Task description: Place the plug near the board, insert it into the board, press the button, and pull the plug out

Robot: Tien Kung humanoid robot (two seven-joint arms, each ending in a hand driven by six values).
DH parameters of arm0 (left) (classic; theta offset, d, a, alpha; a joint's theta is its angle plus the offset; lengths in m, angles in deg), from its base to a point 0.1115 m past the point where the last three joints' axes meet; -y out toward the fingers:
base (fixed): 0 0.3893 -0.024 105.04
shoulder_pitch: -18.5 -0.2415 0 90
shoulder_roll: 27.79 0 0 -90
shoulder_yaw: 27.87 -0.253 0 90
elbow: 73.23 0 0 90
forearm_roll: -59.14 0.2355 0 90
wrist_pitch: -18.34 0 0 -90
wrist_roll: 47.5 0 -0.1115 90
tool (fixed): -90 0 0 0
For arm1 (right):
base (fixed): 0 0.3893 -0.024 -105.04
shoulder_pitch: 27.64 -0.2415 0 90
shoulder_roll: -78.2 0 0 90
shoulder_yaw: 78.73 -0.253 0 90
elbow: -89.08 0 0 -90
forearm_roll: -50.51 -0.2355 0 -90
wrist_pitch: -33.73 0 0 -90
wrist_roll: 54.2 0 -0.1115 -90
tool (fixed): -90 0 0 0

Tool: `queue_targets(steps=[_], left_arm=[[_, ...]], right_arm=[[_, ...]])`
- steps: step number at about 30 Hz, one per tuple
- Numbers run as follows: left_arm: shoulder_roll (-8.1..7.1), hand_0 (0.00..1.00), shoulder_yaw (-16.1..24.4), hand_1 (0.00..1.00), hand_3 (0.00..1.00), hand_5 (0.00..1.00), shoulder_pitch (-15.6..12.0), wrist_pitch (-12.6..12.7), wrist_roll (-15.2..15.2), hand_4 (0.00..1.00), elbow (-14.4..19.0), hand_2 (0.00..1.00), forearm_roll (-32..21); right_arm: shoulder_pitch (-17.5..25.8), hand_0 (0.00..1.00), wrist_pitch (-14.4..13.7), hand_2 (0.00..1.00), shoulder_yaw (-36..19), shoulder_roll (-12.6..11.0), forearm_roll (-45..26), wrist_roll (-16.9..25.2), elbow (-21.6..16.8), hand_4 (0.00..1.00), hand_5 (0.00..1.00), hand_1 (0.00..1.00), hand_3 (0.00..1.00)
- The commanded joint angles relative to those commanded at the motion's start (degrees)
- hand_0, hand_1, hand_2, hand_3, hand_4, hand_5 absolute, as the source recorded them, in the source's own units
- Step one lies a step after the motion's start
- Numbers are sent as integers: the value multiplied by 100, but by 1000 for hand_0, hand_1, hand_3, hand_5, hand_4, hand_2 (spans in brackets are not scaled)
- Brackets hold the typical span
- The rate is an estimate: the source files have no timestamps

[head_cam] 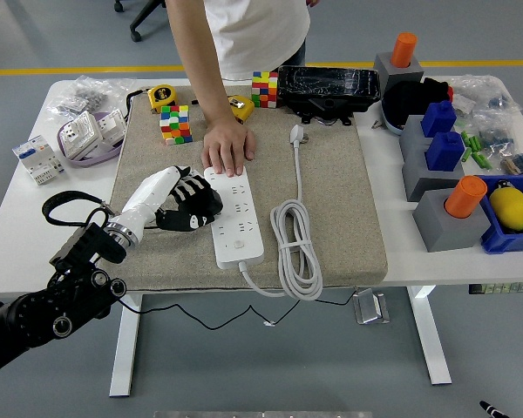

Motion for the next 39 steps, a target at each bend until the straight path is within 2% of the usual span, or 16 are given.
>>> queue_targets(steps=[13, 14, 19, 20, 25, 26, 31, 32, 37, 39], left_arm=[[17, 373, -140, 453, 554, 2, 47, 61, 8, 797, -59, 482, 59], [21, 415, -148, 491, 567, 2, 52, 60, 7, 800, -66, 520, 55], [23, 415, -150, 491, 567, 2, 51, 58, 12, 800, -72, 520, 42], [25, 508, -155, 543, 583, 35, 54, 46, 8, 954, -76, 575, 41], [24, 508, -163, 543, 583, 35, 50, 64, 31, 954, -106, 575, 8], [24, 647, -163, 681, 724, 161, 49, 79, 43, 998, -110, 694, -6], [12, 647, -128, 681, 724, 161, 34, 101, 115, 998, -128, 694, -54], [9, 672, -118, 707, 759, 300, 29, 99, 131, 998, -130, 729, -64], [-12, 672, -27, 707, 759, 300, -16, 65, 161, 998, -87, 729, -43], [-19, 674, 9, 713, 766, 331, -27, 63, 173, 998, -59, 736, -42]], right_arm=[[-3, 609, -1, 652, -13, 6, -8, 3, -2, 943, 497, 640, 553], [-3, 610, 0, 652, -12, 6, -7, 3, -3, 943, 498, 640, 553], [-7, 610, 0, 652, -5, 5, -8, 3, -5, 943, 498, 640, 553], [-6, 609, 1, 652, -10, 6, -8, 2, -5, 944, 498, 640, 553], [-6, 609, 2, 652, -23, 9, -6, 2, -4, 944, 498, 640, 553], [-5, 610, 3, 652, -27, 9, -4, 3, -7, 944, 497, 640, 553], [-4, 610, 7, 652, -24, 8, 0, 4, -15, 944, 497, 640, 553], [-3, 611, 7, 652, -25, 9, 2, 4, -18, 944, 496, 640, 553], [1, 611, 9, 652, -27, 9, 9, 5, -27, 944, 496, 640, 553], [-3, 609, 9, 652, -26, 7, 12, 4, -27, 945, 495, 640, 553]])
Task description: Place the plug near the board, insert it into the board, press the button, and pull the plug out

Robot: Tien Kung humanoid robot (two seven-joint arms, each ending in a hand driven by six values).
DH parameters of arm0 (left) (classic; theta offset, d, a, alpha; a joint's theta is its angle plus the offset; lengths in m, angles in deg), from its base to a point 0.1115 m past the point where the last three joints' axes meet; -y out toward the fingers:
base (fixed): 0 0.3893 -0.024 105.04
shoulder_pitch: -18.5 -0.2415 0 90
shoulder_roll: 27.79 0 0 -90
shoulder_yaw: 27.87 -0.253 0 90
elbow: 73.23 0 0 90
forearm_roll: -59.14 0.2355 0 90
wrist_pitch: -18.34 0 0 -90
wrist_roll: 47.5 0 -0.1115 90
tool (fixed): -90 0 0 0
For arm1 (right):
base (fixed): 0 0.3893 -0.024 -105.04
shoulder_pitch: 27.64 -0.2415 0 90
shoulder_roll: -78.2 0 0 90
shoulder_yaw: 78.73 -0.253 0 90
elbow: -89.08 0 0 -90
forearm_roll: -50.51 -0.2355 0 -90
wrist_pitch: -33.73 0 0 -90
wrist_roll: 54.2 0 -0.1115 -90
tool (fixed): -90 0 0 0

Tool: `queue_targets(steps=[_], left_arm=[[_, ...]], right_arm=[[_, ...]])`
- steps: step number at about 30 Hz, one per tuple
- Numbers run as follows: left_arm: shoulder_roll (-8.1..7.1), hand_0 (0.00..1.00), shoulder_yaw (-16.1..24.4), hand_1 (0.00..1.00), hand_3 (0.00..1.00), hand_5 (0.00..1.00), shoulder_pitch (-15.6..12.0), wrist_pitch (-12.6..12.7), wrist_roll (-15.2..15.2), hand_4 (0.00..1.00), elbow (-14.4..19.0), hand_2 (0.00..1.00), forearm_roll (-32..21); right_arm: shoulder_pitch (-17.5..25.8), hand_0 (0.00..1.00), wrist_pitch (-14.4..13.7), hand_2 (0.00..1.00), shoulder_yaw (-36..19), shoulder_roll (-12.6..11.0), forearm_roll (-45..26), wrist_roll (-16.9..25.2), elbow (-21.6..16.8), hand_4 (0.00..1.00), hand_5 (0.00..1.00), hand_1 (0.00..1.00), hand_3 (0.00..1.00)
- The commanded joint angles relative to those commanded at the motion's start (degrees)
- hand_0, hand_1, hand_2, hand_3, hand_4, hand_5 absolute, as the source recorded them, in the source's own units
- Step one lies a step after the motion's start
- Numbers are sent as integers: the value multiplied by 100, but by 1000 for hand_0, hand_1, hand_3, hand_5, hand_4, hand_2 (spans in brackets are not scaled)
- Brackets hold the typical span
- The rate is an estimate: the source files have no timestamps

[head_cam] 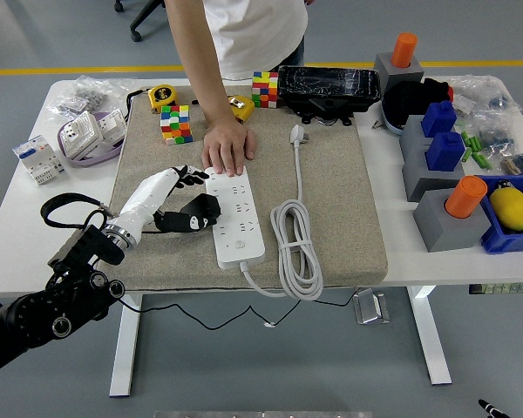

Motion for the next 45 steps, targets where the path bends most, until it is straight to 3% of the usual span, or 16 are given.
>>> queue_targets(steps=[4, 5, 10, 11, 20, 22, 23, 30, 38, 45], left_arm=[[-38, 674, 244, 713, 766, 331, -122, 53, 130, 998, 288, 736, -71], [-51, 668, 332, 708, 755, 524, -172, 87, 203, 998, 408, 737, -153], [-85, 668, 643, 708, 755, 524, -391, 279, 462, 998, 868, 737, -354], [-98, 667, 697, 707, 743, 612, -448, 326, 436, 998, 979, 730, -351], [-232, 691, 688, 739, 748, 638, -960, 831, -409, 998, 1818, 752, 35], [-243, 691, 624, 739, 748, 638, -1085, 952, -715, 998, 1955, 752, 354], [-249, 708, 598, 775, 764, 656, -1126, 995, -791, 982, 1994, 772, 460], [-285, 720, 467, 782, 773, 670, -1376, 1102, -1272, 966, 2106, 778, 914], [-359, 710, 363, 780, 772, 679, -1547, 1101, -1435, 958, 2106, 776, 1071], [-363, 713, 248, 779, 771, 682, -1451, 1045, -1480, 952, 2086, 775, 1007]], right_arm=[[0, 609, 0, 652, -15, 3, 3, 2, 1, 945, 495, 640, 553], [1, 610, -2, 652, -20, 4, 3, 2, 4, 946, 496, 640, 554], [10, 610, -2, 652, -27, 6, 16, 1, 6, 946, 496, 640, 554], [10, 610, -2, 652, -26, 6, 17, 2, 4, 946, 495, 640, 553], [29, 610, -3, 652, -30, 2, 26, 3, 7, 947, 494, 640, 553], [32, 610, -3, 652, -36, 6, 24, 5, 8, 947, 494, 640, 553], [31, 610, -4, 652, -40, 9, 25, 6, 8, 948, 494, 640, 554], [7, 612, -3, 651, -18, 6, 23, 10, 1, 950, 495, 640, 553], [14, 612, -2, 651, 26, -4, 17, 11, 6, 950, 495, 640, 554], [-11, 611, -1, 651, 25, -11, 18, 15, 3, 950, 494, 640, 554]])
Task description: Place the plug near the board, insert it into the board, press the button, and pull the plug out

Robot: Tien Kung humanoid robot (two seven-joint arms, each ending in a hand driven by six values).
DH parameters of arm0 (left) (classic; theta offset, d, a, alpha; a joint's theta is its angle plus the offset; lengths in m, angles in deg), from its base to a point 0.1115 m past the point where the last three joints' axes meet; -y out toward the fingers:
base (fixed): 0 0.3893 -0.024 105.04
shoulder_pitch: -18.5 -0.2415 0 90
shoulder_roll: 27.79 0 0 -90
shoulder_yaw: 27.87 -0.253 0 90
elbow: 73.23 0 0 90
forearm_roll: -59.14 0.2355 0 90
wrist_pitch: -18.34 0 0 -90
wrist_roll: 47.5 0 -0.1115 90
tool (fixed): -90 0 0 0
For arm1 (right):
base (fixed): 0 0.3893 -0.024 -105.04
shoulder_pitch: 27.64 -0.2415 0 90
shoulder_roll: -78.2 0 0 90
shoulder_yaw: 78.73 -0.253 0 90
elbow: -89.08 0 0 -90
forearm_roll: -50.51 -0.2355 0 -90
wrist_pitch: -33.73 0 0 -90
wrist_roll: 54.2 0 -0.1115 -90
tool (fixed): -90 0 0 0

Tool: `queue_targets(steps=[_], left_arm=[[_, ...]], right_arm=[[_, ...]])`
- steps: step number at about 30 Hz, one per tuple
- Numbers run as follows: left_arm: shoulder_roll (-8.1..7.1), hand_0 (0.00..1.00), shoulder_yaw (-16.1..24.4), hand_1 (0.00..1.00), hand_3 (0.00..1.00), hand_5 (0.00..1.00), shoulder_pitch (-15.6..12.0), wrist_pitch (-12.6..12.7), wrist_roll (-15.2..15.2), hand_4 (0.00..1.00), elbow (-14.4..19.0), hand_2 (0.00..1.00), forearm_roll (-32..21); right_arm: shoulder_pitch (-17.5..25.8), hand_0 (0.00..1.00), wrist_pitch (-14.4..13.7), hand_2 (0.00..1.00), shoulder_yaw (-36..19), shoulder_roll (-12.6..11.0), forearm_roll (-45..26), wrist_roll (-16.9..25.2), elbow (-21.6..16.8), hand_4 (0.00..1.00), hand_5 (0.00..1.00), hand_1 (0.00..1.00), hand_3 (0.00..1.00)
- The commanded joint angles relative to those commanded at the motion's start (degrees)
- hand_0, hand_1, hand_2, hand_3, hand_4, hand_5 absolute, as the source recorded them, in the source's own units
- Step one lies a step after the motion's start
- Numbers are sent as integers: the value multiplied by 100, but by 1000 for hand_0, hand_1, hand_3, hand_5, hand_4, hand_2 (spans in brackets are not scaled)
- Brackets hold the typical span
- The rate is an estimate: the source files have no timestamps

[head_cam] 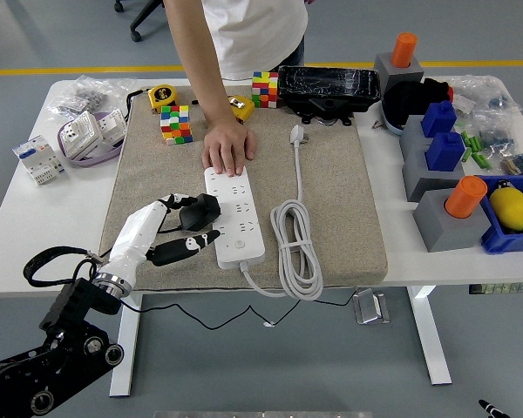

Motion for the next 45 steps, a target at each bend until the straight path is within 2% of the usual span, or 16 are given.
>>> queue_targets(steps=[24, 45], left_arm=[[83, 706, -294, 776, 769, 684, 393, -136, -145, 942, -97, 771, 48], [354, 699, -649, 772, 763, 681, 836, -450, -334, 937, -102, 766, 134]], right_arm=[[15, 611, -9, 651, -116, 14, 38, 13, -13, 952, 494, 640, 554], [34, 610, -11, 650, -155, 9, 42, 16, -17, 952, 493, 640, 554]])
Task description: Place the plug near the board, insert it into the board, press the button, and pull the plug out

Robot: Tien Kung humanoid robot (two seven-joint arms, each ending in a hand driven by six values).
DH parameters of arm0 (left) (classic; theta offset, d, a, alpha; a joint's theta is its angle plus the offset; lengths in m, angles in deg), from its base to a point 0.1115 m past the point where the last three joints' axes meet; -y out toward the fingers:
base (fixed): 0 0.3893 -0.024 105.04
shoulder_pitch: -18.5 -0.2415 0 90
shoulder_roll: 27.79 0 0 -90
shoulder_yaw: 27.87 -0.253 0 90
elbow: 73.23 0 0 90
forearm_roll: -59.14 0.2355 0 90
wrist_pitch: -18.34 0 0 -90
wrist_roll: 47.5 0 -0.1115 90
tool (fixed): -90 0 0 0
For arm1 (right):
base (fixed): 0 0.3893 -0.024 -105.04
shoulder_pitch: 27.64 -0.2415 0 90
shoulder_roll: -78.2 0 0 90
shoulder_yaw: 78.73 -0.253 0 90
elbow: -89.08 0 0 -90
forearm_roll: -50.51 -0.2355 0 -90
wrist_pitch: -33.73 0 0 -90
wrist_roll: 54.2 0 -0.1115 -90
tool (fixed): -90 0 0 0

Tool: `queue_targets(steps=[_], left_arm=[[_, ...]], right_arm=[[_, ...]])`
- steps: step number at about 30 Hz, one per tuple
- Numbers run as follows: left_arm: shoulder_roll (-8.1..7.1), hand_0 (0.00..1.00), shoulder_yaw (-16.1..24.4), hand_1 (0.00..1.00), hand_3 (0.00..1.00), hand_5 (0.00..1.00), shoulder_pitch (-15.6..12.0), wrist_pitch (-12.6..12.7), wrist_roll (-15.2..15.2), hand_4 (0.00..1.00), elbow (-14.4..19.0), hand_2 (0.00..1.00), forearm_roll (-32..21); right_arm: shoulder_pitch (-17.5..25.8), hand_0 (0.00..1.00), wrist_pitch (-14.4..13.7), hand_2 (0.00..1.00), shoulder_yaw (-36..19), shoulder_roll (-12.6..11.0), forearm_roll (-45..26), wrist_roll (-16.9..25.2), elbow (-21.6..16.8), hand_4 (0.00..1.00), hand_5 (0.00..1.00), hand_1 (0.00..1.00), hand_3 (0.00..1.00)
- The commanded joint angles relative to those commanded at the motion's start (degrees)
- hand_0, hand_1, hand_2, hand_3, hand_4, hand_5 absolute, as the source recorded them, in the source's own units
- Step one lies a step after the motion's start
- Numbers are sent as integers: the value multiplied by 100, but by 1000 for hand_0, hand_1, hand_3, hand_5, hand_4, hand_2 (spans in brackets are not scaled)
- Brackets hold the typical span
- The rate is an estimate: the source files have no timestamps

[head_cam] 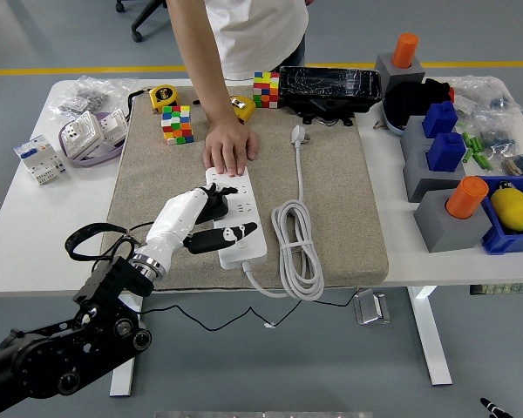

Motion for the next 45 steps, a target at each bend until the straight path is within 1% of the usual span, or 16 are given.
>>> queue_targets(steps=[8, 12, 16, 20, 22, 23, 24, 26, 29, 30, 33, 35, 36, 41, 42, 45], left_arm=[[60, 700, -82, 772, 763, 678, 130, -72, -18, 935, 23, 767, 39], [49, 696, -29, 768, 757, 678, 111, 0, 82, 934, 91, 762, 37], [-21, 696, 87, 768, 757, 678, 66, 4, 93, 934, 298, 762, 51], [-113, 678, 186, 741, 744, 678, 21, -33, 94, 933, 663, 736, 15], [-161, 678, 241, 741, 744, 678, -12, -136, 36, 933, 924, 736, -35], [-179, 678, 265, 741, 744, 678, -26, -211, -14, 933, 1034, 736, -63], [-197, 357, 288, 503, 740, 642, -38, -297, -73, 930, 1149, 547, -102], [-246, 357, 351, 503, 740, 642, -72, -594, -312, 930, 1438, 547, -197], [-323, 357, 436, 503, 740, 642, -102, -1106, -764, 930, 1825, 547, -152], [-347, 197, 458, 250, 708, 381, -110, -1305, -946, 883, 1947, 305, -122], [-386, 197, 504, 250, 708, 381, -114, -1807, -1407, 883, 2186, 305, -32], [-389, 197, 517, 250, 708, 381, -110, -2031, -1598, 883, 2239, 305, -41], [-385, 111, 522, 95, 764, 84, -109, -2176, -1722, 590, 2261, 182, -42], [-379, 111, 523, 95, 764, 84, -107, -2833, -2275, 590, 2312, 182, -2], [-383, 75, 518, 80, 891, 2, -104, -2941, -2380, 744, 2323, 154, -7], [-382, 75, 490, 80, 891, 2, -89, -3184, -2625, 744, 2299, 154, 22]], right_arm=[[1, 610, 2, 650, 13, 1, -5, 2, 0, 951, 492, 639, 554], [0, 609, -3, 649, -7, 4, -6, 12, -2, 951, 492, 639, 554], [9, 609, -5, 649, -18, 5, -5, 15, -1, 951, 492, 639, 554], [15, 610, -4, 650, -15, 2, 0, 13, 0, 951, 491, 639, 554], [17, 610, -4, 650, -15, 4, 2, 13, -3, 951, 491, 639, 554], [17, 610, -3, 650, -13, 4, 3, 13, -4, 951, 491, 639, 554], [16, 610, -3, 650, -12, 5, 3, 13, -5, 952, 493, 639, 554], [18, 610, -2, 650, -3, 5, 1, 13, -4, 952, 493, 639, 554], [12, 610, -2, 650, -7, 4, 5, 11, -4, 952, 493, 639, 554], [13, 610, -2, 649, -11, 6, 6, 9, -1, 952, 493, 639, 554], [16, 610, -2, 649, -19, 5, 8, 7, 3, 952, 493, 639, 554], [17, 610, -2, 649, -22, 5, 11, 6, 2, 952, 493, 639, 554], [18, 610, -1, 650, -20, 5, 11, 6, 1, 952, 493, 639, 554], [17, 610, 0, 650, -7, 8, 5, 8, -1, 952, 493, 639, 554], [19, 610, 0, 649, -9, 8, 6, 9, -2, 952, 493, 639, 554], [26, 610, 0, 649, -2, 4, 3, 7, 1, 952, 493, 639, 554]])
